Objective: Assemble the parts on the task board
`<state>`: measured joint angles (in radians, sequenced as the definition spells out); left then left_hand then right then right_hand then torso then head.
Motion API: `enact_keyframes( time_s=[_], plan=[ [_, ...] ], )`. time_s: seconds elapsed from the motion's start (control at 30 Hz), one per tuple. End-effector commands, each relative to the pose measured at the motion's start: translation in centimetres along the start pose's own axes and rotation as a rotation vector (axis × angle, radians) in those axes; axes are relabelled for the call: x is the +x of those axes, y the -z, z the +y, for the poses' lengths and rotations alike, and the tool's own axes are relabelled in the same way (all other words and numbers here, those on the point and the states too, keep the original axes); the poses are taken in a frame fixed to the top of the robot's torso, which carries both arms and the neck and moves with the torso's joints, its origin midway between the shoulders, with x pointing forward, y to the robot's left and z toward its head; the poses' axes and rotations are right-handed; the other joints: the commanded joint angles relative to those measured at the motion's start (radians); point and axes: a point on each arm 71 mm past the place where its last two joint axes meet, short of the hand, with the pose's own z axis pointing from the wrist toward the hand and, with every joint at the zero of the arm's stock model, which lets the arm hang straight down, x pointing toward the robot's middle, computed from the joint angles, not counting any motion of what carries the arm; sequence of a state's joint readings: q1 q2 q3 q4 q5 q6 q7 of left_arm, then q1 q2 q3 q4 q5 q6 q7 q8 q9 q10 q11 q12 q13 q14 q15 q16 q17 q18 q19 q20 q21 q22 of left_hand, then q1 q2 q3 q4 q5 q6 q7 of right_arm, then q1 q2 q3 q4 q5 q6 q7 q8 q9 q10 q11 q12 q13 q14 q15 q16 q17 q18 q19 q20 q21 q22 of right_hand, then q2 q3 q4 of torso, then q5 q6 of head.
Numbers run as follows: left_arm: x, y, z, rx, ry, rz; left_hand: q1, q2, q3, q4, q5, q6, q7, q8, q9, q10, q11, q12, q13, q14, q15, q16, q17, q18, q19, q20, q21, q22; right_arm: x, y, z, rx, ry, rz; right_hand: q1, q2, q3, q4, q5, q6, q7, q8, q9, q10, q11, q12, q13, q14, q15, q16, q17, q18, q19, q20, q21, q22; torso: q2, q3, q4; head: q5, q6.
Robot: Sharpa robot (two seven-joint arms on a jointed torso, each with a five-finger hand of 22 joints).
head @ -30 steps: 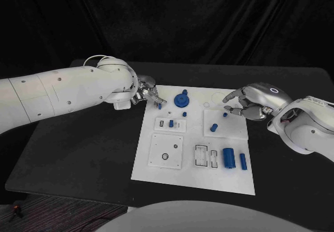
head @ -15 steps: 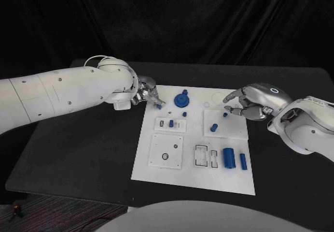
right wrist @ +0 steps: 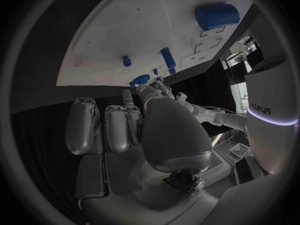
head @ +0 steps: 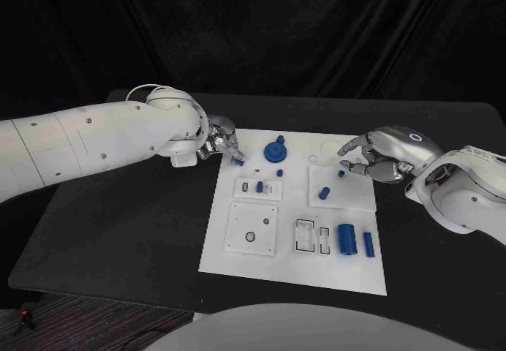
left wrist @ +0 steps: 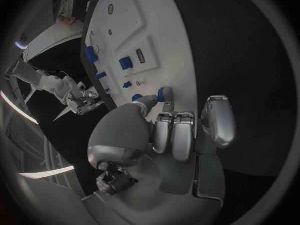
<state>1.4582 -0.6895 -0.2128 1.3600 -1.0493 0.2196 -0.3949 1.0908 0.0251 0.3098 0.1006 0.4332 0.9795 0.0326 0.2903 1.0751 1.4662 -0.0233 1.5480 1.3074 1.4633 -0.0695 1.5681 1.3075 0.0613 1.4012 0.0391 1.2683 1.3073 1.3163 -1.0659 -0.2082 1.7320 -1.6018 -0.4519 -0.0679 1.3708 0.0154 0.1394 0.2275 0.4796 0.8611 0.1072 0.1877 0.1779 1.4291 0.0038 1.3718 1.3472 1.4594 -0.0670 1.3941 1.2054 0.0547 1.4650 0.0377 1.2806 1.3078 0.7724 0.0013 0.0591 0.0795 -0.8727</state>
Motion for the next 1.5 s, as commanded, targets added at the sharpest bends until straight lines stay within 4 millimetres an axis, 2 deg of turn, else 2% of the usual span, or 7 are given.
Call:
enact_keyframes(
  time_s=[0.03,0.37,0.47,0.67,1.0,1.37,1.5],
  plan=[
    [0.2,0.0,-0.2,0.024,0.001,0.005,-0.014,-0.017,0.044,-0.011,0.003,0.007,0.001,0.005,0.002,0.081,-0.009,-0.005,0.241,0.108,-0.004,0.003,0.263,0.010,-0.006,0.000,-0.007,0.169,0.1,0.0,0.0,0.005,-0.001,-0.001,0.009,-0.003,0.006,0.002,0.004,0.007,-0.003,-0.002,-0.002,0.003,-0.002,-0.003,-0.043,0.049,0.000,-0.002,-0.001,0.008,0.004,0.005,-0.004,0.179,0.000,0.0002,-0.0001,0.001,0.000],
    [0.4,0.7,0.0,0.043,0.052,-0.017,-0.061,-0.053,0.190,-0.065,0.014,0.011,0.000,0.016,0.009,0.074,-0.011,-0.014,0.235,0.108,-0.006,0.003,0.263,0.012,-0.009,-0.002,-0.017,0.166,0.1,0.1,-0.1,0.010,-0.001,0.003,0.010,-0.002,0.008,0.001,0.005,0.007,-0.003,-0.002,-0.002,0.003,-0.002,-0.004,-0.045,0.049,0.000,-0.003,-0.003,0.009,0.003,0.005,-0.005,0.179,0.000,0.0000,0.0005,-0.001,0.000],
    [0.6,1.1,0.0,0.053,0.071,-0.027,-0.064,-0.056,0.202,-0.070,0.013,0.010,0.000,0.016,0.009,0.070,-0.010,-0.019,0.231,0.108,-0.007,0.003,0.263,0.013,-0.012,-0.002,-0.023,0.164,0.1,0.2,-0.1,0.011,-0.001,0.003,0.010,-0.002,0.008,0.001,0.005,0.007,-0.003,-0.002,-0.002,0.003,-0.002,-0.004,-0.045,0.049,0.000,-0.003,-0.003,0.009,0.003,0.005,-0.005,0.179,0.000,-0.0005,0.0008,-0.002,0.000],
    [1.2,2.4,0.2,0.054,0.092,-0.034,-0.079,-0.061,0.213,-0.070,0.004,0.011,0.003,0.012,0.003,0.068,-0.008,-0.021,0.229,0.108,-0.006,0.003,0.263,0.014,-0.012,-0.001,-0.024,0.164,0.0,0.3,-0.1,0.007,-0.002,-0.010,0.013,-0.001,0.012,-0.002,0.006,0.010,-0.003,-0.001,-0.002,0.004,-0.002,-0.003,-0.044,0.049,0.000,-0.003,-0.003,0.008,0.004,0.005,-0.003,0.179,0.000,0.0014,0.0024,-0.001,0.000],
    [2.0,3.8,-0.3,0.075,0.103,-0.037,-0.087,-0.062,0.218,-0.069,-0.003,0.012,0.003,0.010,-0.001,0.064,-0.008,-0.027,0.224,0.108,-0.006,0.003,0.263,0.015,-0.015,-0.001,-0.030,0.162,-0.1,0.3,-0.1,0.006,-0.003,-0.018,0.013,-0.001,0.013,-0.003,0.007,0.010,-0.003,-0.001,-0.002,0.005,-0.002,-0.002,-0.043,0.049,0.000,-0.003,-0.002,0.008,0.005,0.005,-0.001,0.180,0.000,-0.0002,-0.0005,0.006,0.000],
    [3.0,4.0,-0.9,0.097,0.099,-0.017,-0.095,-0.057,0.222,-0.065,-0.009,0.013,0.004,0.008,-0.005,0.063,-0.007,-0.028,0.223,0.108,-0.005,0.003,0.263,0.015,-0.016,-0.001,-0.032,0.161,-0.1,0.3,-0.1,0.005,-0.004,-0.019,0.014,-0.002,0.013,-0.004,0.008,0.010,-0.002,-0.001,-0.002,0.005,-0.002,-0.003,-0.044,0.049,0.000,-0.002,-0.001,0.008,0.004,0.005,-0.003,0.179,0.001,-0.0013,0.0007,0.007,0.000],
    [3.4,3.8,-0.9,0.097,0.105,-0.014,-0.096,-0.057,0.222,-0.064,-0.010,0.013,0.004,0.008,-0.005,0.063,-0.006,-0.028,0.224,0.108,-0.005,0.003,0.263,0.015,-0.016,0.000,-0.032,0.162,-0.1,0.3,0.0,0.004,-0.004,-0.018,0.014,-0.002,0.013,-0.004,0.008,0.010,-0.002,-0.001,-0.002,0.005,-0.002,-0.003,-0.044,0.049,0.000,-0.002,-0.001,0.008,0.004,0.005,-0.003,0.179,-0.001,0.0009,-0.0011,0.013,0.000]
  ],
)
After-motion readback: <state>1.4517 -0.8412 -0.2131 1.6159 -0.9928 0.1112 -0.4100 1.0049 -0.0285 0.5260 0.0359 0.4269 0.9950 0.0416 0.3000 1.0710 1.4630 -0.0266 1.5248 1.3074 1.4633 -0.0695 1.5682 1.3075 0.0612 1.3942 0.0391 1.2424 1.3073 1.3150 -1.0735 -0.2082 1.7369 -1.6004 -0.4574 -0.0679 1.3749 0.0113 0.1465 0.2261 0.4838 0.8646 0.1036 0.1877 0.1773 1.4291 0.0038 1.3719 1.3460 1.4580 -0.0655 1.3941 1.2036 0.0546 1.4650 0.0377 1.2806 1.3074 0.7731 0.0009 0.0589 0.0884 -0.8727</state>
